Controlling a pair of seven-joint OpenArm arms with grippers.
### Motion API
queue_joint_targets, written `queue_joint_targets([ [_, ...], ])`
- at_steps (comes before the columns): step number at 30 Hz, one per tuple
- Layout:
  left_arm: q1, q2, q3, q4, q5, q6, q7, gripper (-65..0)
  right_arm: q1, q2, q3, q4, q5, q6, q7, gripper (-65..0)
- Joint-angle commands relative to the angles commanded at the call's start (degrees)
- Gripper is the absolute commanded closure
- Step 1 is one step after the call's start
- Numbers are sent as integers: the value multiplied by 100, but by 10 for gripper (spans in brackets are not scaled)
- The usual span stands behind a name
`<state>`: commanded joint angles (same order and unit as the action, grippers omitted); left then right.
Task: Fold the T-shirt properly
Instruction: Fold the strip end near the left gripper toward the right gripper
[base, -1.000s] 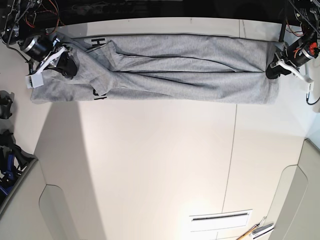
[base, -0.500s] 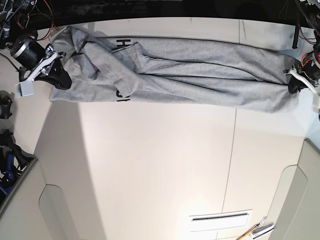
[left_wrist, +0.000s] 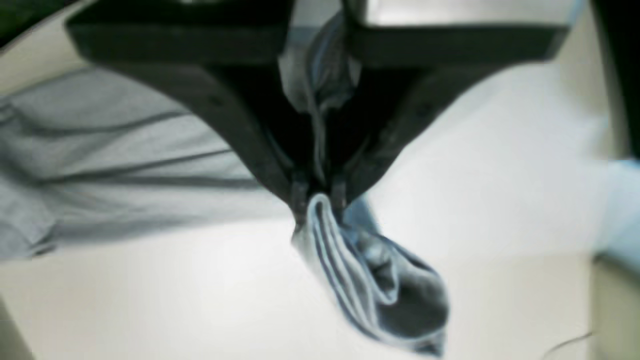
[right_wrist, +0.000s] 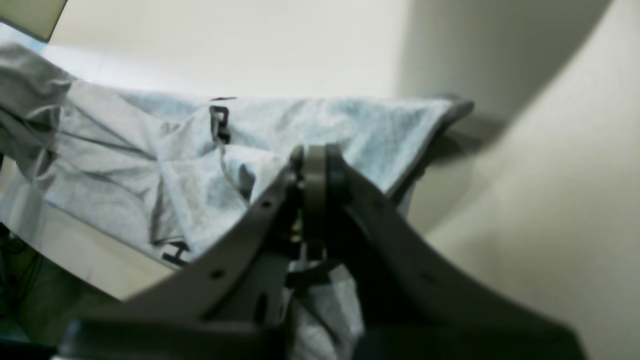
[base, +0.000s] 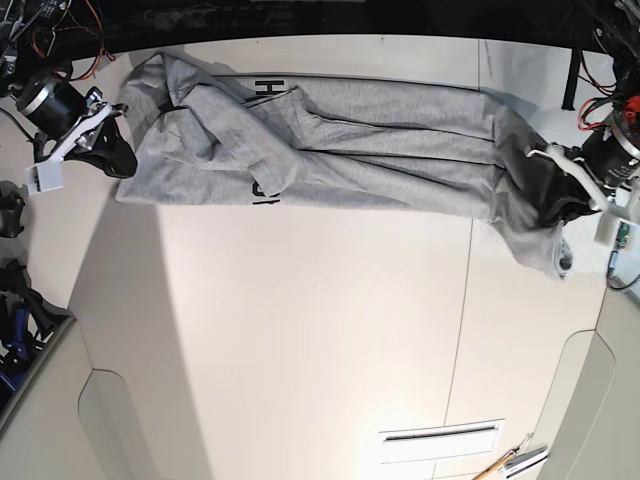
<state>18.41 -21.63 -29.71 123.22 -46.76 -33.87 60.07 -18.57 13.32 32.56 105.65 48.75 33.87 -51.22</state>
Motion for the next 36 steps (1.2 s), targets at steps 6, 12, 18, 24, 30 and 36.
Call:
queue_joint_targets([
  [6, 0, 407, 1631, 4, 483, -22, 0, 0, -2, 0, 0, 0, -98, -2, 4, 0],
  [12, 2, 868, 2520, -133, 1113, -20, 0, 0, 0, 0, 0, 0, -122, -2, 24, 0],
  [18, 0, 942, 2756, -750, 1123, -20, -50, -35, 0, 0, 0, 0, -179, -2, 50, 0],
  [24, 0, 942, 2756, -1340, 492, -17, -446, -351, 15, 0, 0, 0, -234, -24, 151, 0],
  [30, 0, 944, 2756, -1346, -323, -22, -452, -351, 13, 0, 2, -2, -616, -151, 302, -376],
  [36, -2, 957, 2756, -1346, -481, -26, -417, -350, 11, 11, 0, -157, -717, -216, 321, -406],
])
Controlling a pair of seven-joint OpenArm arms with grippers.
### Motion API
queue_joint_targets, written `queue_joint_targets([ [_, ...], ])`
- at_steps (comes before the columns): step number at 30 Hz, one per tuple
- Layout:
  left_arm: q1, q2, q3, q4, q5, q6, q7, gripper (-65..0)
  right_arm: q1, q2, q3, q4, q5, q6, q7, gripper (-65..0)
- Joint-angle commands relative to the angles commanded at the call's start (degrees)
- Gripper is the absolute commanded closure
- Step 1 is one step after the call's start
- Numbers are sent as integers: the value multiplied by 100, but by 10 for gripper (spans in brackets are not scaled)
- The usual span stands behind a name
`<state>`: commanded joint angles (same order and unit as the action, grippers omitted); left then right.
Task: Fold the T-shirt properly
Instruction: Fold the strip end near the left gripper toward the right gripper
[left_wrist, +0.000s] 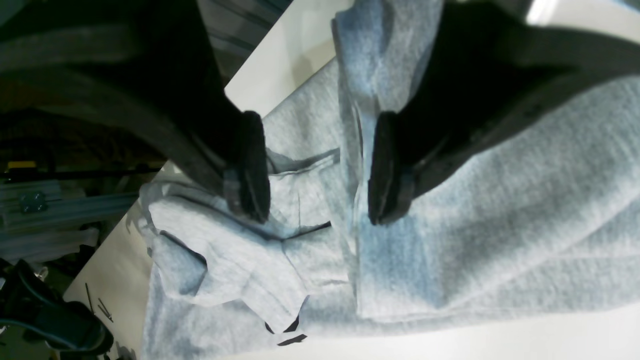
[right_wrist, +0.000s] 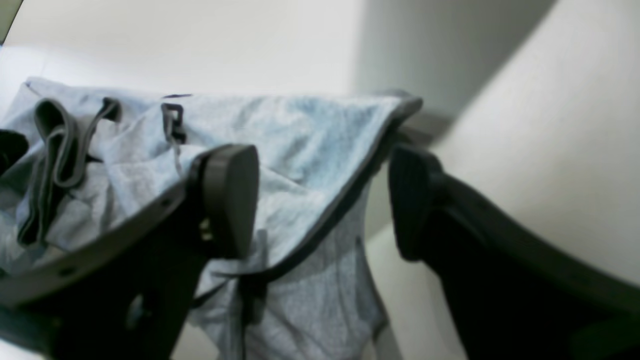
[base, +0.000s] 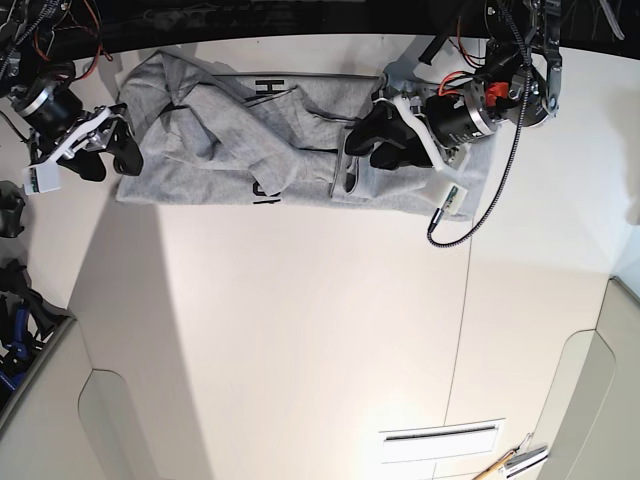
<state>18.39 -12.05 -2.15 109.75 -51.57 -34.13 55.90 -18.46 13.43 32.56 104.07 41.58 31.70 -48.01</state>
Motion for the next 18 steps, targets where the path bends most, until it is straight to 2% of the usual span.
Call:
queue_joint_targets([
  [4, -28, -4, -26, 2, -7, -175, 136, -350, 2, 111, 0, -654, 138, 33, 24, -406],
  [10, -31, -2, -87, 4, -9, -173, 131, -350, 2, 98, -11, -1478, 540, 227, 22, -406],
  [18, -46, -4, -87, 33, -9, -175, 131, -350, 2, 96, -417, -1552, 844, 240, -2, -405],
])
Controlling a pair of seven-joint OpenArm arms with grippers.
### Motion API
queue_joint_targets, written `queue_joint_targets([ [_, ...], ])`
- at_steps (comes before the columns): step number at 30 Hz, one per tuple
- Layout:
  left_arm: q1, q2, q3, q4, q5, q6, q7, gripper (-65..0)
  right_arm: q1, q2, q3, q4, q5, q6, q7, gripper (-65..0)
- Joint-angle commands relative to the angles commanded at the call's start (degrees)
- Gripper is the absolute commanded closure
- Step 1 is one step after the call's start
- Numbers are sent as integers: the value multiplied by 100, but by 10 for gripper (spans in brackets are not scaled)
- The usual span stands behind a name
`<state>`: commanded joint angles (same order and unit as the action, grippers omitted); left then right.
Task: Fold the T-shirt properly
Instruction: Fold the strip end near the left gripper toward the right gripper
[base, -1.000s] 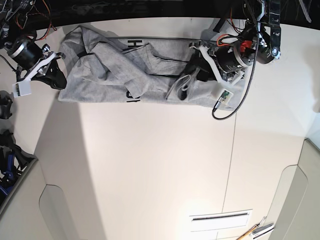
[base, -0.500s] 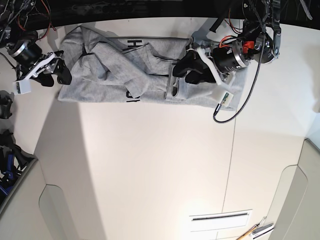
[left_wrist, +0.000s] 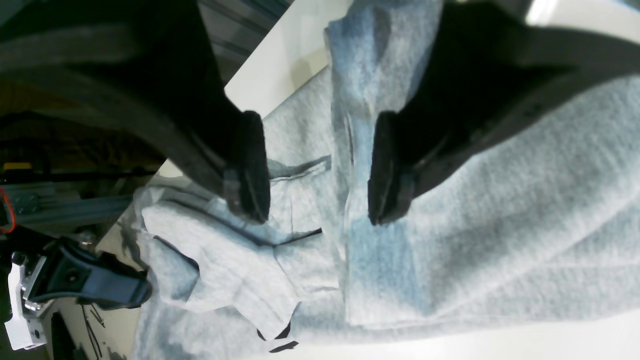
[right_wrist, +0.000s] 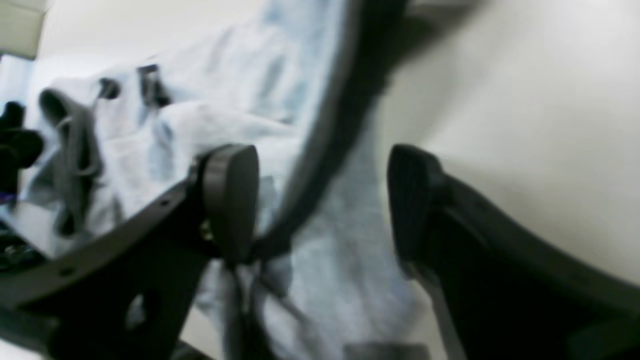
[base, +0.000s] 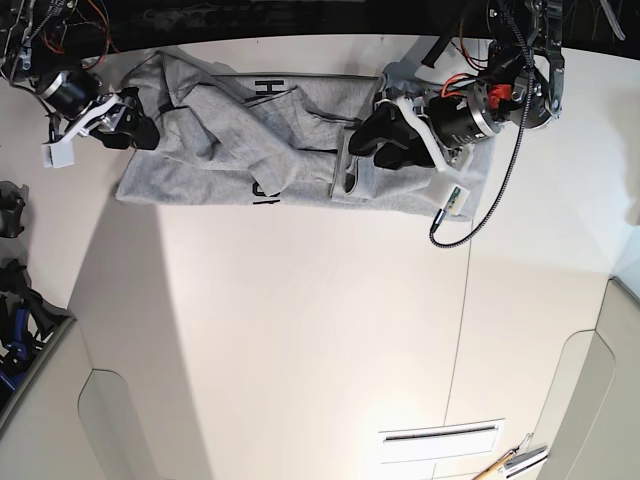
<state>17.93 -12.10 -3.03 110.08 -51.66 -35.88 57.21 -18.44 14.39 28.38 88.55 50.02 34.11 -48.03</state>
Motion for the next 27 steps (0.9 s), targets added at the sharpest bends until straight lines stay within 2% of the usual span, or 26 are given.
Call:
queue_joint_targets([
  [2, 0, 0, 0, 76, 0, -83, 2, -350, 0, 0, -184, 0, 26, 0, 2, -405],
  [7, 0, 0, -11, 365, 4, -83, 2, -350, 0, -28, -619, 0, -2, 0, 4, -405],
  [11, 0, 0, -72, 472, 72, -83, 2, -350, 2, -28, -697, 0, -11, 0, 28, -395],
  [13, 2, 0, -247, 472, 92, -83, 2, -350, 2, -28, -699, 0, -11, 0, 31, -312],
  [17, 2, 0, -876, 472, 90, -83, 4, -350, 7, -28, -697, 2, -57, 0, 50, -31],
  [18, 4, -2, -1056, 472, 90, -83, 24, -350, 35, -26, -697, 2, -127, -2, 48, 0],
  [21, 22, -2, -1504, 470, 90, -85, 310, -350, 162, -15, -625, 9, -227, -2, 44, 0],
  [24, 68, -2, -1834, 457, 96, -103, 573, -350, 328, -9, -304, 13, -225, -2, 0, 0],
  [27, 140, -2, -2041, 398, 337, -103, 560, -350, 531, 31, 109, 13, -227, 2, -195, 0],
])
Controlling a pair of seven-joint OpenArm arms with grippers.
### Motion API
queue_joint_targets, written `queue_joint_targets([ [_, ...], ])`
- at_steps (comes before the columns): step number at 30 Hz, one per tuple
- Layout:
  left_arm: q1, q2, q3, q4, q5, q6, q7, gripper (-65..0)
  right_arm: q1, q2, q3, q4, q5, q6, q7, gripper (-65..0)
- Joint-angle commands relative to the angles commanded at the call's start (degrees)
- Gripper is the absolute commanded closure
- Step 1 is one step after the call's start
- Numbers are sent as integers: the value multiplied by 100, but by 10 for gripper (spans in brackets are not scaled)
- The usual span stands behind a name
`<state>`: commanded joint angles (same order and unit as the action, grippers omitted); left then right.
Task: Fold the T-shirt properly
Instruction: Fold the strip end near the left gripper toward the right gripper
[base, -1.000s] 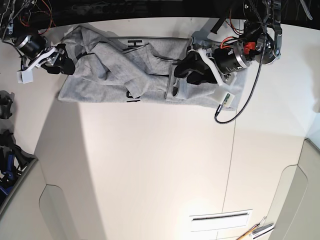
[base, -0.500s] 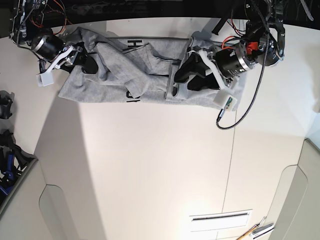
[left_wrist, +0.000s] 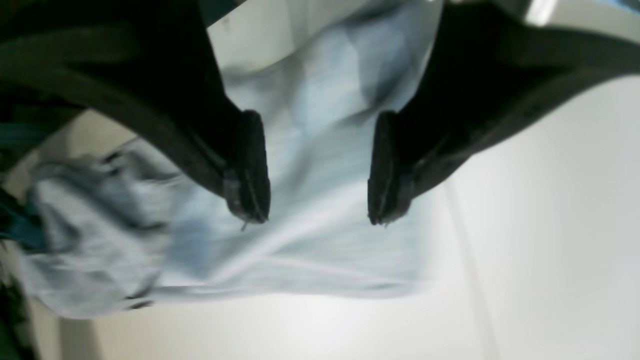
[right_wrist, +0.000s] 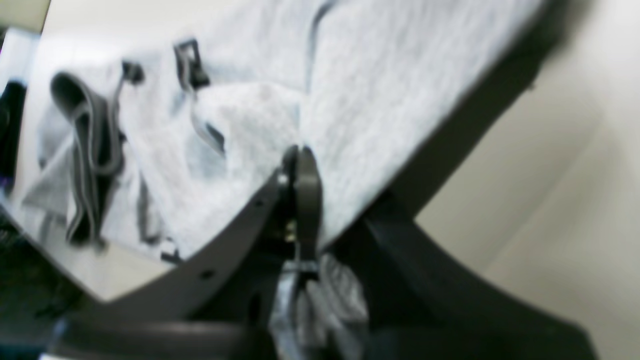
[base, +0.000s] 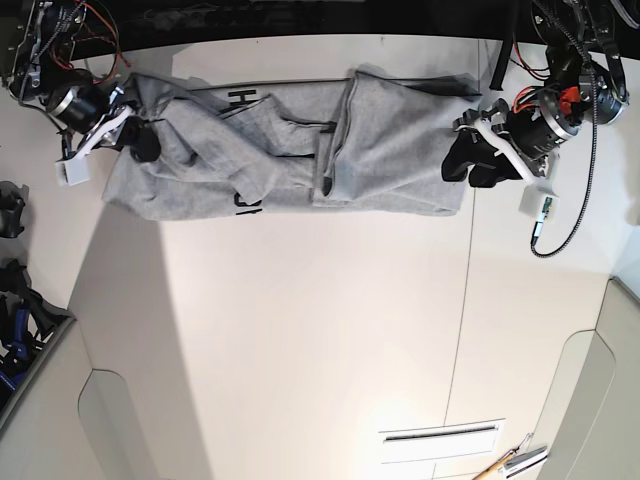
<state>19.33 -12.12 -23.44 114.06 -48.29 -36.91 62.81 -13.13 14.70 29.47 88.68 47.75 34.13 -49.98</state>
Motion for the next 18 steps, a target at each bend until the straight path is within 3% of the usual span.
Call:
queue_joint_targets([
  [5, 109, 4, -15, -337, 46, 4, -114, -350, 105, 472, 236, 2, 70, -2, -39, 0],
  [10, 118, 4, -15, -1016, -221, 2, -127, -350, 127, 903, 240, 195, 94, -2, -44, 0],
  [14, 118, 7, 2, -1392, -533, 0, -127, -350, 232, 918, 236, 857, 120, -2, -160, 0],
  [18, 118, 7, 192, -1449, -535, 0, -131, -350, 232, 778, 232, 1742, 188, -7, -238, 0],
])
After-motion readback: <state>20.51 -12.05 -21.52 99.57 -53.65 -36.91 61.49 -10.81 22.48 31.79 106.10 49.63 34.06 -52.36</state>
